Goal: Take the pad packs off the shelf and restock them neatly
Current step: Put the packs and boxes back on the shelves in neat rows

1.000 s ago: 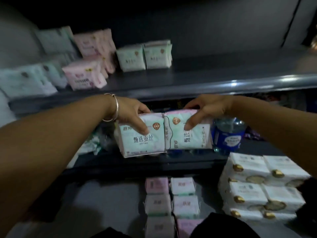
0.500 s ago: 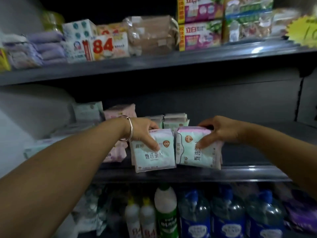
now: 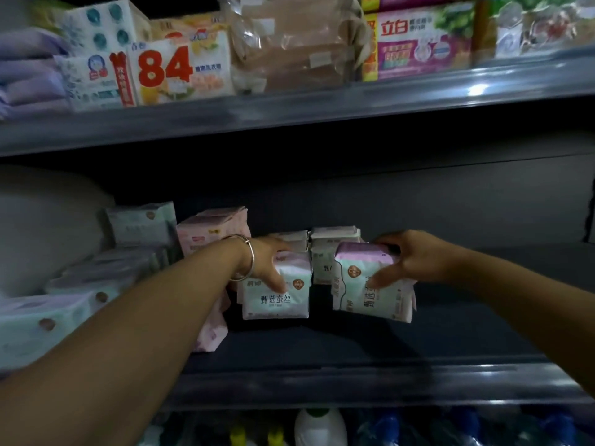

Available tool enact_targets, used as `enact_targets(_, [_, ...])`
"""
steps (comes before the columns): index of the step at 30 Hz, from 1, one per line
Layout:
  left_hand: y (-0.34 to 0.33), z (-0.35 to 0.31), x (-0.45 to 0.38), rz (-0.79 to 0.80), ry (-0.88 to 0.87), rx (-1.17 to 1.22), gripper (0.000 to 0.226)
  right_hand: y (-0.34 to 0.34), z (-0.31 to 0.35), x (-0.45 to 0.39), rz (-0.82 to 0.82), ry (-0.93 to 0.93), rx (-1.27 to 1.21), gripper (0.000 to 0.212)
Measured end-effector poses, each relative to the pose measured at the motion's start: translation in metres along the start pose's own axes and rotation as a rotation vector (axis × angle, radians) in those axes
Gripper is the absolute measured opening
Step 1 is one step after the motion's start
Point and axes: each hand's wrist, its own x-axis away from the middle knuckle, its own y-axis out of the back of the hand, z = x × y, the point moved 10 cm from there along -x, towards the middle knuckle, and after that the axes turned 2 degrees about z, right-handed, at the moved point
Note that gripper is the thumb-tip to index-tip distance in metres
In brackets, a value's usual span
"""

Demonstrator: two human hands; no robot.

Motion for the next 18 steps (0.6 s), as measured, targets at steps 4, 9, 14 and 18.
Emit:
enact_targets(4, [-0.008, 0.005, -0.028, -0.008, -0.029, 0.004, 0.084, -0.007, -0.006, -0.016, 0.009, 0.0, 0.059, 0.045])
enact_targets(9, [-0.013, 0.01, -0.055, -0.097, -0.064, -0.15, 0.077, -0.016, -0.016, -0.036, 0.013, -0.007, 0.017, 0.046])
enact_targets(14, [-0.014, 0.009, -0.068, -0.179, -0.108, -0.146, 0.069, -0.023, -0.026, -0.047, 0.031, -0.039, -0.1, 0.046])
enact_targets(18, [-0.014, 0.009, -0.069, -0.168, -0.09, -0.187, 0.069, -0.023, -0.023, -0.049, 0.023, -0.03, -0.153, 0.048])
